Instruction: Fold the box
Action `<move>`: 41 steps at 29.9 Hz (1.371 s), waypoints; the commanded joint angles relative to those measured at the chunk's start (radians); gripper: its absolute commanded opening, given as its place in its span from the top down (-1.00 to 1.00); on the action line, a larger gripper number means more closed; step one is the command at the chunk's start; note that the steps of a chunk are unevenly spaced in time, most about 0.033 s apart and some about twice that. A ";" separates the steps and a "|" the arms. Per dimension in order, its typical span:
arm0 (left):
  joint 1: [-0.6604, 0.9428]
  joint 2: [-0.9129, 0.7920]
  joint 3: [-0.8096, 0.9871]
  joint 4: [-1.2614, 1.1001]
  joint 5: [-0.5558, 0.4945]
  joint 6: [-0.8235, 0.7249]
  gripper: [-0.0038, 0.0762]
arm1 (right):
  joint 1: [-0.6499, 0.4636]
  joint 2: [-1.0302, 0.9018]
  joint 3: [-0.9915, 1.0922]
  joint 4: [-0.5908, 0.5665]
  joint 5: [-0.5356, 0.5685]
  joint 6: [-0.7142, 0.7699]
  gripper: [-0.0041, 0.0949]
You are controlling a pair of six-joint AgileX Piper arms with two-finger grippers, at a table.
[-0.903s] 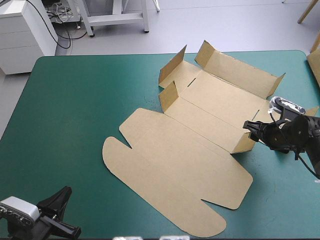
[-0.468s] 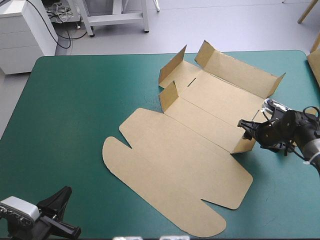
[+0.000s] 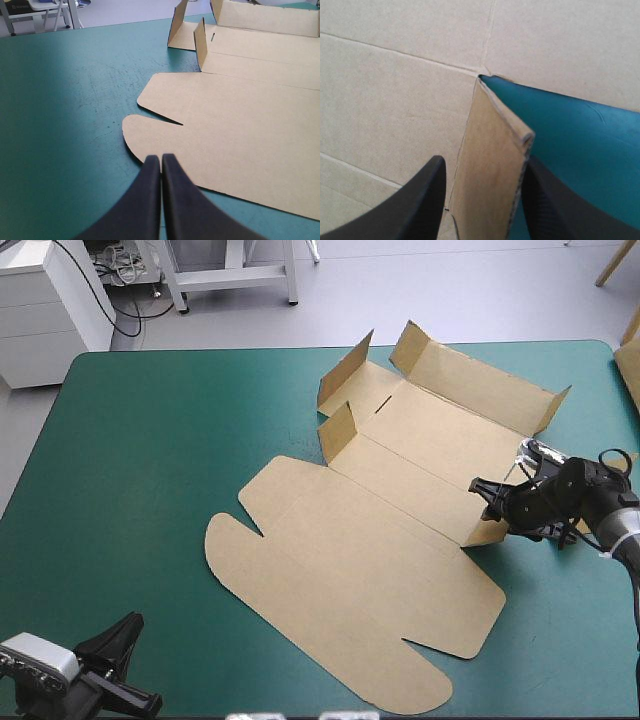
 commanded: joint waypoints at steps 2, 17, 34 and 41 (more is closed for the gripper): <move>0.000 -0.009 -0.023 -0.021 -0.075 -0.001 0.92 | 0.002 -0.023 -0.021 0.028 0.007 -0.029 0.09; 0.000 -0.009 -0.023 -0.017 -0.075 0.001 0.92 | 0.002 0.034 -0.021 0.039 0.002 -0.088 0.95; 0.000 -0.009 -0.023 -0.017 -0.075 0.001 0.92 | 0.002 0.117 -0.280 -0.258 0.297 -0.317 0.95; 0.000 -0.009 -0.023 -0.017 -0.075 0.001 0.92 | 0.011 0.264 -0.564 -0.287 0.414 -0.465 0.95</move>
